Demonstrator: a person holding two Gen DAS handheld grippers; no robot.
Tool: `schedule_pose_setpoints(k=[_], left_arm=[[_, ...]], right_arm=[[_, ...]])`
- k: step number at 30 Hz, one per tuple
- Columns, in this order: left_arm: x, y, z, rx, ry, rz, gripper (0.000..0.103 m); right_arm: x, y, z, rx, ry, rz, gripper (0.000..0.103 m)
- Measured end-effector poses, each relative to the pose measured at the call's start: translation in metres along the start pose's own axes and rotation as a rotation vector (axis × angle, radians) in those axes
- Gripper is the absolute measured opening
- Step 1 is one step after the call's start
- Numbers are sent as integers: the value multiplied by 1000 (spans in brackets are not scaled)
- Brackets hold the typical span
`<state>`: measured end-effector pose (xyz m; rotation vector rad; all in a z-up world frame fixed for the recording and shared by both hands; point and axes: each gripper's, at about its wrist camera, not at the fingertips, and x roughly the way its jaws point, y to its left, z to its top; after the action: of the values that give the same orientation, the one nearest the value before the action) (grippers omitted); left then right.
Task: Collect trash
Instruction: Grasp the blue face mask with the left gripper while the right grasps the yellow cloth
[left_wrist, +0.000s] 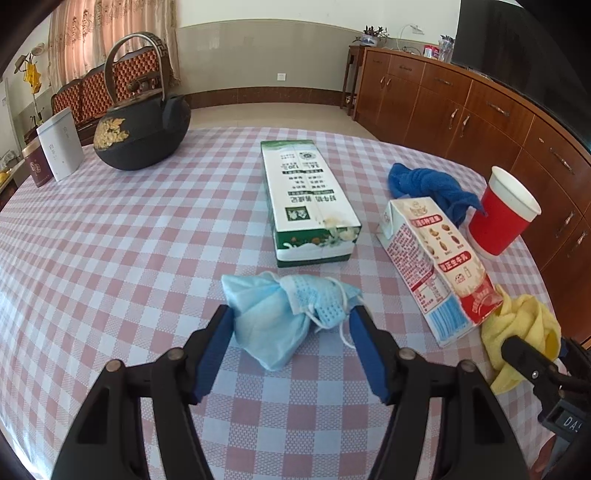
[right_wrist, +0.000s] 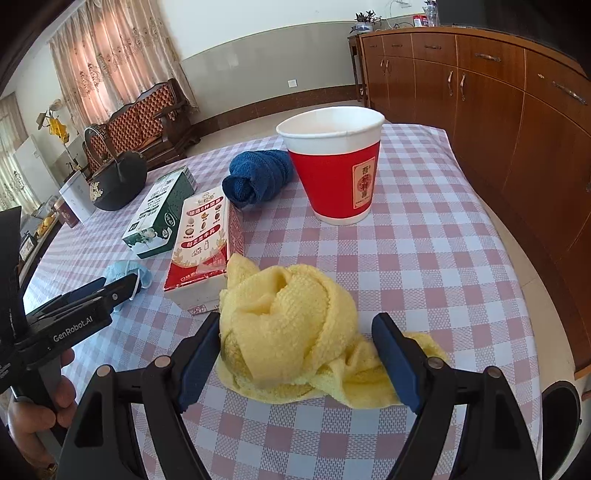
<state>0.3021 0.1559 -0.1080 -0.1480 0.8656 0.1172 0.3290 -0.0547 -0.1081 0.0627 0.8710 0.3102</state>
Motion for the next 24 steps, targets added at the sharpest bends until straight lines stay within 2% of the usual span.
schedule_pose_setpoints(k=[1, 3, 5, 7, 12, 24], left_arm=[[1, 0, 0, -3, 5, 0, 61], [2, 1, 0, -8, 14, 3, 38], [2, 0, 0, -10, 13, -3, 24], [0, 0, -1, -11, 12, -9, 22], [-11, 3, -9, -33, -12, -38, 18], [-71, -2, -29, -43, -64, -122, 18]], right_arm=[[0, 1, -1, -7, -4, 2, 78], [1, 2, -2, -16, -4, 16, 69], [0, 2, -4, -16, -10, 28, 62], [-2, 2, -5, -16, -11, 41, 56], [-8, 1, -8, -8, -17, 55, 52], [-57, -5, -15, 21, -67, 62, 52]])
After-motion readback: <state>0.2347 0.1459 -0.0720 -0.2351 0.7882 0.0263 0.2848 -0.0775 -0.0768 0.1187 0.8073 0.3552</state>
